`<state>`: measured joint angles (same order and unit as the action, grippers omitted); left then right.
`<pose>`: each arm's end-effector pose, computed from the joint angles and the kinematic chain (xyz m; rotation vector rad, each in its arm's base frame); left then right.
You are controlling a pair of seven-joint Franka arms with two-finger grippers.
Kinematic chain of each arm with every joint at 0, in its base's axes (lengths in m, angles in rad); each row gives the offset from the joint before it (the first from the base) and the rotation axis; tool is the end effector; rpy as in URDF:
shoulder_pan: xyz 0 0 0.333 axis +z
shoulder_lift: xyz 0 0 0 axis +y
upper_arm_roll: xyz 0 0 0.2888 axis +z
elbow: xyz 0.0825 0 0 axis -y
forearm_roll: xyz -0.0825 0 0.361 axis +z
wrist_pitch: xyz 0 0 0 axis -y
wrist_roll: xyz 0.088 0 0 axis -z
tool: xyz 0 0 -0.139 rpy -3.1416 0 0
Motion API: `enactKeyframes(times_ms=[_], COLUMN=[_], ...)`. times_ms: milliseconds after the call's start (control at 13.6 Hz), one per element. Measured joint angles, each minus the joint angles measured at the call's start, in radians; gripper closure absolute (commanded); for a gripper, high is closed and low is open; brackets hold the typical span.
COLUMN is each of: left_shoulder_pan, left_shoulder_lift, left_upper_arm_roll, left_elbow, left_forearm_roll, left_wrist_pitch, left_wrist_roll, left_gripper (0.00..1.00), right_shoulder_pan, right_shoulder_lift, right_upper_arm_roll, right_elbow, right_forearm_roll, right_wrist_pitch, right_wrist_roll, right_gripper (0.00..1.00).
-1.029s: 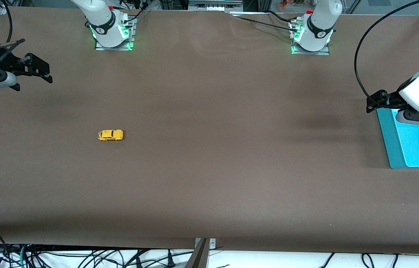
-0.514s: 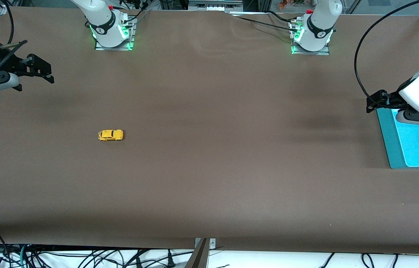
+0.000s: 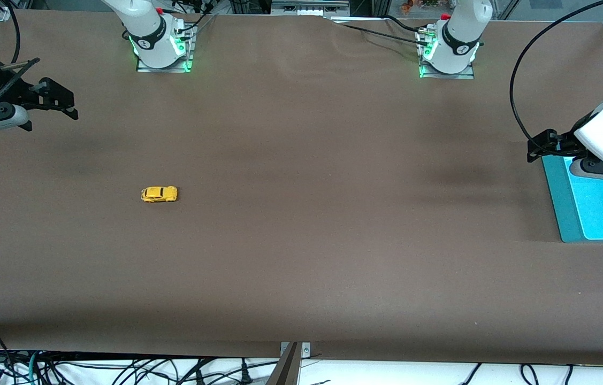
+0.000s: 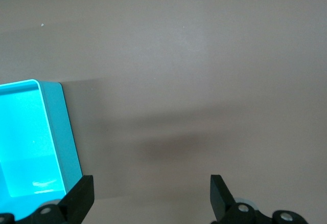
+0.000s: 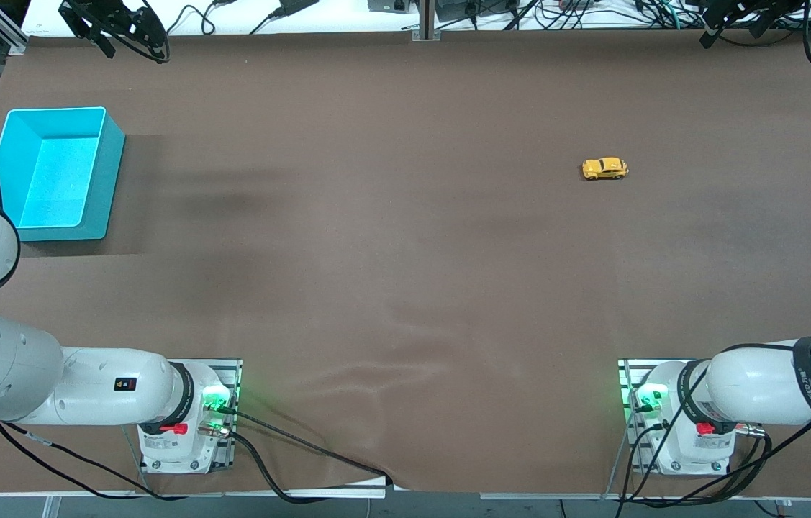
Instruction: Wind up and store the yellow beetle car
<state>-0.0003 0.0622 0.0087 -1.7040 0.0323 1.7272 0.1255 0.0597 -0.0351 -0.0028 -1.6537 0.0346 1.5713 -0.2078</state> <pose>0.5529 0.0085 0.4847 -3.1054 0.1909 0.0639 0.5171 0.0342 0.5468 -3.0757 -0.4082 0.0691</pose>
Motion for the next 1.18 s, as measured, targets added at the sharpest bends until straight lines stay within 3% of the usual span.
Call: enactKeyframes(times_ms=[1176], left_shoulder_pan=[0.000], left_shoulder_lift=[0.001], left_upper_arm_roll=[0.001], left_elbow=[0.000], left_forearm_roll=[0.000], left_wrist_pitch=[0.000], left_wrist_roll=[0.000], left_gripper=[0.00], right_shoulder_pan=[0.003], right_shoulder_lift=[0.001], right_upper_arm_roll=[0.001], right_elbow=[-0.029], right_forearm_roll=[0.000], right_wrist_pitch=[0.005], right_wrist_roll=[0.000], right_gripper=[0.00])
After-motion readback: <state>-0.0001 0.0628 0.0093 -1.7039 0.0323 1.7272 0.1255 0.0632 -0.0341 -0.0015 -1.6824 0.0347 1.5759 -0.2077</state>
